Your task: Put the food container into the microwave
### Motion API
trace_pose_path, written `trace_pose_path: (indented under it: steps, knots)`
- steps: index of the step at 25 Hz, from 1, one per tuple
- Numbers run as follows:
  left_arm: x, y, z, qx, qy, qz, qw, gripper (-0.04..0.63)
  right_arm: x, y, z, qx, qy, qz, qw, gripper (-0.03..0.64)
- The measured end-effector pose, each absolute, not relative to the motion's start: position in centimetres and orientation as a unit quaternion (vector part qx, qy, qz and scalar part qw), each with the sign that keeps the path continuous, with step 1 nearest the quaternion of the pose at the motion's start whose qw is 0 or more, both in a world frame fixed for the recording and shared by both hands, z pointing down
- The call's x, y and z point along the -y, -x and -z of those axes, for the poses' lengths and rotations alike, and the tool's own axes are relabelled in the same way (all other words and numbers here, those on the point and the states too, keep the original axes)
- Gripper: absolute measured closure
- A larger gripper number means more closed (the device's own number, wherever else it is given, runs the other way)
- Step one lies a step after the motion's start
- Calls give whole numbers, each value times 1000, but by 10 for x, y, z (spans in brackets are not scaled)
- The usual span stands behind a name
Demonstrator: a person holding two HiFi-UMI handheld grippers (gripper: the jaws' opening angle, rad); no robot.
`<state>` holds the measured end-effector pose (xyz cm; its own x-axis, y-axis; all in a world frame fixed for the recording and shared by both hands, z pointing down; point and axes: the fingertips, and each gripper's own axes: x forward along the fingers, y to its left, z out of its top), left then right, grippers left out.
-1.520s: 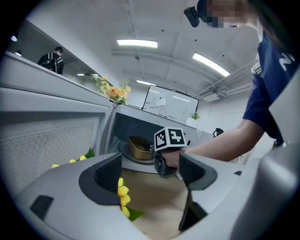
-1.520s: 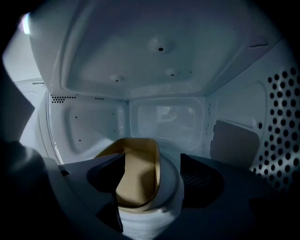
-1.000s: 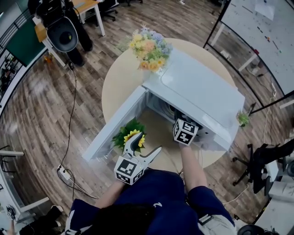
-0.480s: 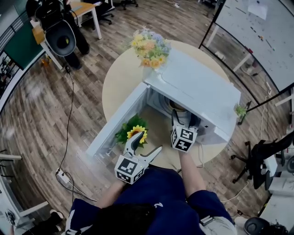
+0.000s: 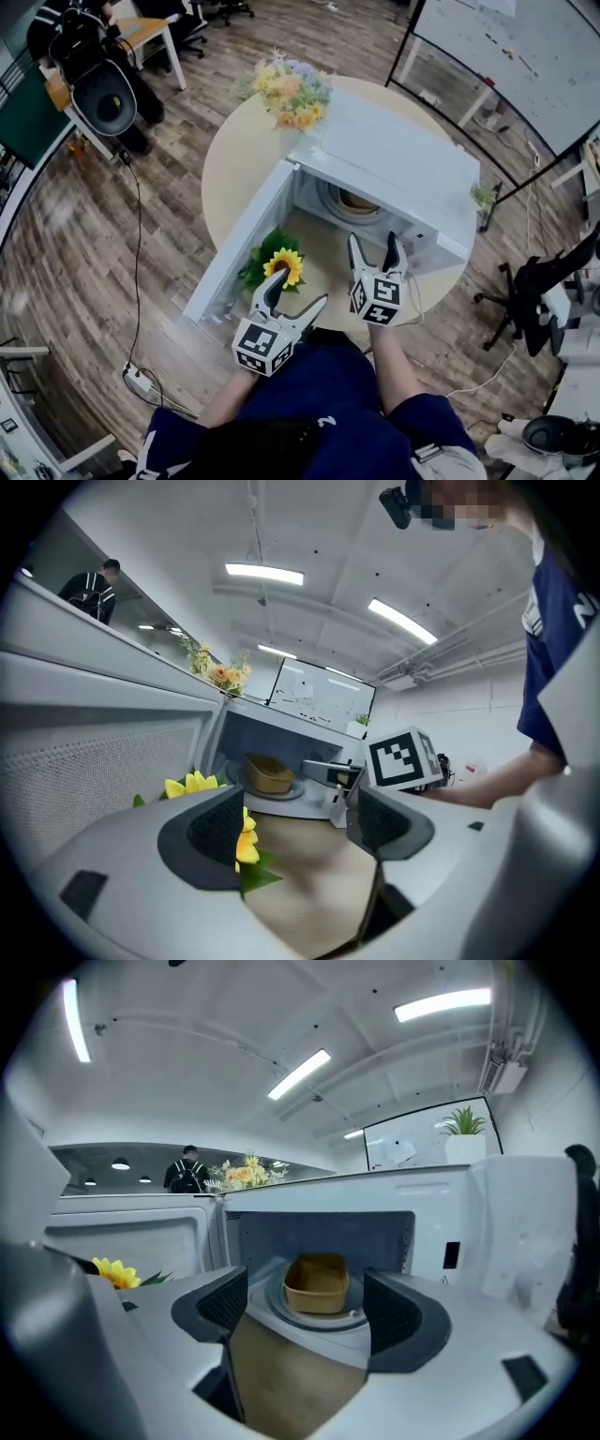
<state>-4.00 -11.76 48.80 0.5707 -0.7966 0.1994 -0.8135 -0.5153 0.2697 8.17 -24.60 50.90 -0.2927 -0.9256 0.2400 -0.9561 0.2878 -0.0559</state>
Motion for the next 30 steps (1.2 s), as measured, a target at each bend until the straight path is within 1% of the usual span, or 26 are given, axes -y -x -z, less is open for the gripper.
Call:
trace_pose_path:
  steps: [7, 12, 18, 21, 30]
  knots:
    - [102, 34, -502, 433, -887, -63, 147, 229, 186, -85, -507, 805, -584, -78, 74, 244]
    - [91, 29, -513, 415, -893, -80, 153, 229, 147, -93, -528, 800, -587, -95, 82, 246]
    - [81, 27, -527, 401, -898, -116, 141, 229, 105, -104, -547, 779, -610, -117, 90, 249]
    - [84, 32, -527, 408, -894, -118, 141, 229, 98, -96, -550, 783, -602, -133, 86, 252]
    - [93, 29, -530, 408, -896, -123, 126, 229, 96, -96, -538, 788, -599, -108, 95, 251]
